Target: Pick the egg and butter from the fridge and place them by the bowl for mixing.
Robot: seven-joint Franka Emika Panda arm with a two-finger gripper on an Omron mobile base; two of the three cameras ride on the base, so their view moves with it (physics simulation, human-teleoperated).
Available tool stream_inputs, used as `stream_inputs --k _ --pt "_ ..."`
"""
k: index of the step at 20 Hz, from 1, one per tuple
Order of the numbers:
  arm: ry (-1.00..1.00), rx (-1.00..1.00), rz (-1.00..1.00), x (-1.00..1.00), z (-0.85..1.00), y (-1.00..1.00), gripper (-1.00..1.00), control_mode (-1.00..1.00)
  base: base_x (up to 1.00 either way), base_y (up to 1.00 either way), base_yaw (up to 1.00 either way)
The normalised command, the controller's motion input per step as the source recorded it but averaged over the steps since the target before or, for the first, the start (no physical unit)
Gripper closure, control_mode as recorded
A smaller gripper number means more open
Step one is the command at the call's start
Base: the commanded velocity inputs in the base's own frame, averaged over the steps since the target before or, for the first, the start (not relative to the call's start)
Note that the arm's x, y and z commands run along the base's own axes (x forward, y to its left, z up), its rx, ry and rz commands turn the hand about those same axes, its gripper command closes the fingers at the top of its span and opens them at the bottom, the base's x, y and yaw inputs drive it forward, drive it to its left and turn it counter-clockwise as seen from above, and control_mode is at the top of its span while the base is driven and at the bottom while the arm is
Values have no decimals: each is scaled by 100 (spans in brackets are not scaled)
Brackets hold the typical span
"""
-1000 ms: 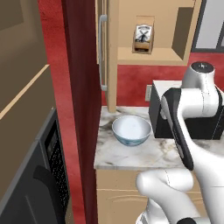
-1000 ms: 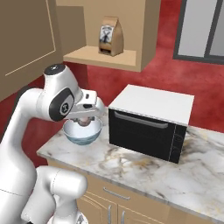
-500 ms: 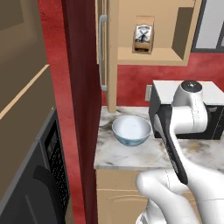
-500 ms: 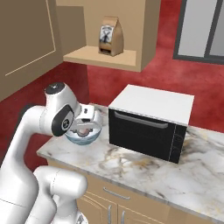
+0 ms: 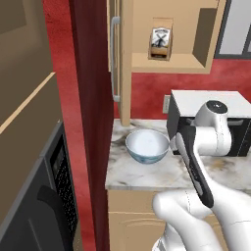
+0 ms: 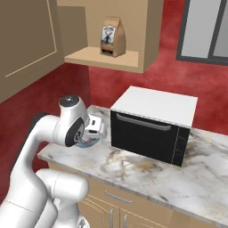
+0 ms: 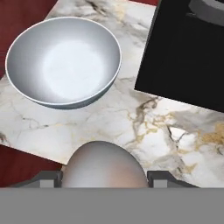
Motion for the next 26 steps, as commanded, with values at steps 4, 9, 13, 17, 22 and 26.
stream_inputs --k 4,9,13,17,22,26 --pt "4 3 0 9 -37 0 100 -100 0 0 0" --pt "6 0 0 7 -47 -7 100 -100 0 0 0" --pt "1 3 0 16 -47 0 100 -100 0 0 0" --pt "-1 12 0 18 -39 5 100 -100 0 0 0" --pt "0 2 0 16 -39 1 100 -100 0 0 0" --pt "0 -2 0 21 -26 5 100 -100 0 0 0"
